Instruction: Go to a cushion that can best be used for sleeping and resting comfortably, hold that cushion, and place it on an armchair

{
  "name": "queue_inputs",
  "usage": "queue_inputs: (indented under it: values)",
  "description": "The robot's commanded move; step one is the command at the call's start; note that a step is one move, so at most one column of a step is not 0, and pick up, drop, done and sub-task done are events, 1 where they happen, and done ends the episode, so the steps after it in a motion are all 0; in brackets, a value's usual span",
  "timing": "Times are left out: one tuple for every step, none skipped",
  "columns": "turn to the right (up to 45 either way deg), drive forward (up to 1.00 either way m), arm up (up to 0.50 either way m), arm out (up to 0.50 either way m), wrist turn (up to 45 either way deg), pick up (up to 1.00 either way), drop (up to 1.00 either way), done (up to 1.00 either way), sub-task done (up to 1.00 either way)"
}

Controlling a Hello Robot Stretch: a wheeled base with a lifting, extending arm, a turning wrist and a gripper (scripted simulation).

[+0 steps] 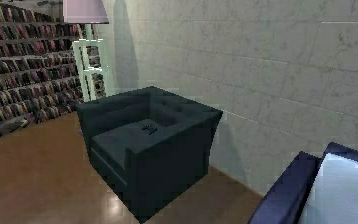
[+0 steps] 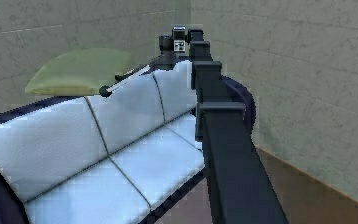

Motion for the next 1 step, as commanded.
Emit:
queue_inputs:
  values:
    - [0.0,0.00,0.00,0.00,-45.0,0.00,0.00,0.00,0.00]
